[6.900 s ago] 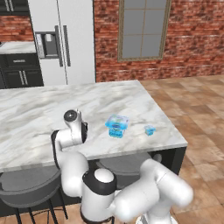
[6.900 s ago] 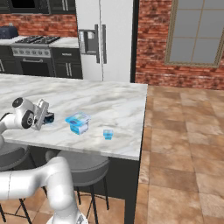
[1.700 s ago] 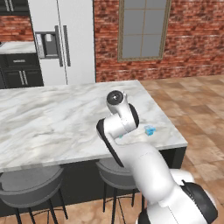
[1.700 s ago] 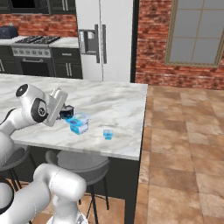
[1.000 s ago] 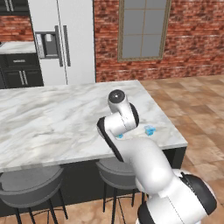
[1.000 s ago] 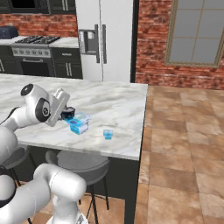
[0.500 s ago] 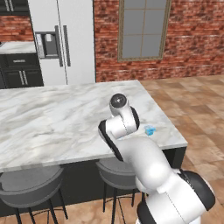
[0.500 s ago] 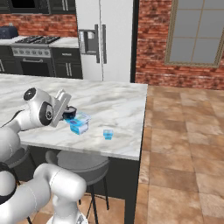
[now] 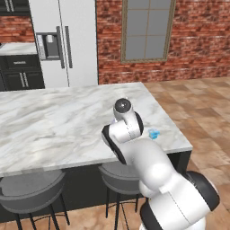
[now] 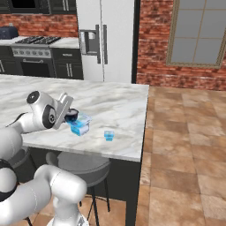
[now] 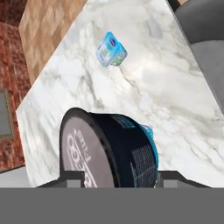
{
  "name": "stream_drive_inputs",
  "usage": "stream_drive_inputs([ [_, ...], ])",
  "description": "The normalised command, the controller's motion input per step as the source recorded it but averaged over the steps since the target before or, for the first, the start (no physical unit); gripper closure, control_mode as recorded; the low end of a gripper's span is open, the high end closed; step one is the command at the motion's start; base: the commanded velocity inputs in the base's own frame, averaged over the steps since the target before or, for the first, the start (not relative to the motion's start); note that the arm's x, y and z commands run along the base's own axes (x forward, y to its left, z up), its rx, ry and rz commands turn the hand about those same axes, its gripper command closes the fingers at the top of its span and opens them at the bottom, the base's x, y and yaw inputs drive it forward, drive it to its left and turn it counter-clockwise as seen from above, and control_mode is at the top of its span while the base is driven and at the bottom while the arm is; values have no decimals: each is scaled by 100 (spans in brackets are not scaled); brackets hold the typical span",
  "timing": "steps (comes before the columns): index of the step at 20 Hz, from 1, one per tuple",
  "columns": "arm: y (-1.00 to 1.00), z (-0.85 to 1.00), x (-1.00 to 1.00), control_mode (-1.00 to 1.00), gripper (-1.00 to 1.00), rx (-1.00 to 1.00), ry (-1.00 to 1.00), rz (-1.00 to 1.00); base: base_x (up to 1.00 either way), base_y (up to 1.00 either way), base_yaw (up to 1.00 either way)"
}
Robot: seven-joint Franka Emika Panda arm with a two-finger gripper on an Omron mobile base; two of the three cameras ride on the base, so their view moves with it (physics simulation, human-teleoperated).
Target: Stack the yogurt containers by placing the smaller containers on top of the larger containers.
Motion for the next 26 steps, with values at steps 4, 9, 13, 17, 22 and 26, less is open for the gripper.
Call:
stream_drive_inputs([
  [4, 11, -7, 8, -100, 100, 5, 0, -7, 0, 0, 0],
  [9, 10, -7, 10, -100, 100, 3, -1, -7, 0, 0, 0],
  [13, 10, -8, 8, -100, 100, 2, -3, -6, 0, 0, 0],
  [17, 9, -8, 10, -100, 100, 2, -4, -4, 0, 0, 0],
  [22, 11, -7, 11, -100, 100, 2, -2, -4, 0, 0, 0],
  [26, 11, -6, 11, -100, 100, 2, 0, -4, 0, 0, 0],
])
